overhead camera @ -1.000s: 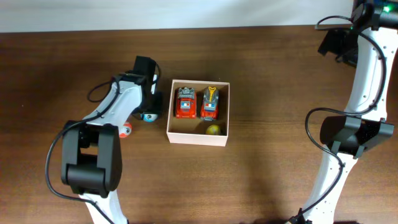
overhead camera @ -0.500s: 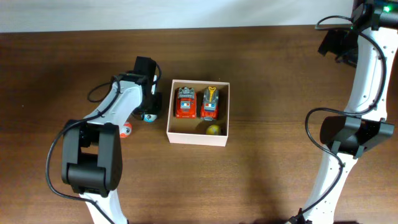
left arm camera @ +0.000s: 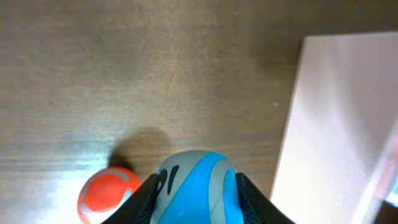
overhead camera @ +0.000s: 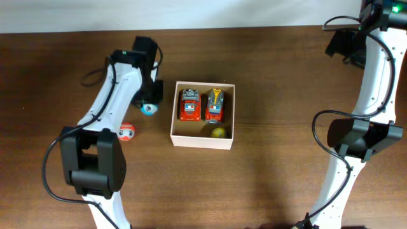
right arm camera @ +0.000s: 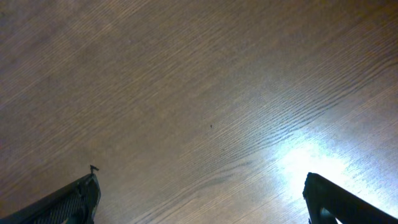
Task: Pack container
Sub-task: 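Carry the blue ball into the box and release it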
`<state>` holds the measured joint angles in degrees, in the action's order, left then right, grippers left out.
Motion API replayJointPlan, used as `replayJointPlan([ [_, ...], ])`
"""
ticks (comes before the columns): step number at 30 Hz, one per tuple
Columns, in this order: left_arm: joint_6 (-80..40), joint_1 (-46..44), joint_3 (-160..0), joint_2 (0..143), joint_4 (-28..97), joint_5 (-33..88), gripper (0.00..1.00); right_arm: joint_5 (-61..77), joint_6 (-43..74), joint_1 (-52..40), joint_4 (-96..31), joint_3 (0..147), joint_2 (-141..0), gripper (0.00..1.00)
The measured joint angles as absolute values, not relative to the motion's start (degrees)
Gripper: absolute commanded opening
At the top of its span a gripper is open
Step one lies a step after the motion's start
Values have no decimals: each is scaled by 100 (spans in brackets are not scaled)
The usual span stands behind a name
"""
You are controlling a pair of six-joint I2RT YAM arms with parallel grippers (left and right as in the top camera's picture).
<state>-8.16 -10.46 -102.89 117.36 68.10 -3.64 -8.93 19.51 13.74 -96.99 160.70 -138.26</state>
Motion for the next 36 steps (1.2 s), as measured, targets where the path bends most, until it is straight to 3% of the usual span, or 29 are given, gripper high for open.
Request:
replayJointPlan([
  [15, 635, -1433, -11155, 11736, 7813, 1592, 34, -893, 1949, 1374, -9699, 16070, -13826, 99],
  [29, 1334, -2589, -11155, 11736, 7730, 1841, 35, -893, 1953, 1374, -9699, 16070, -13826, 98],
  [36, 1441, -2703, -11155, 11736, 7561, 1728, 68, -893, 1951, 1374, -9699, 16070, -13826, 99],
])
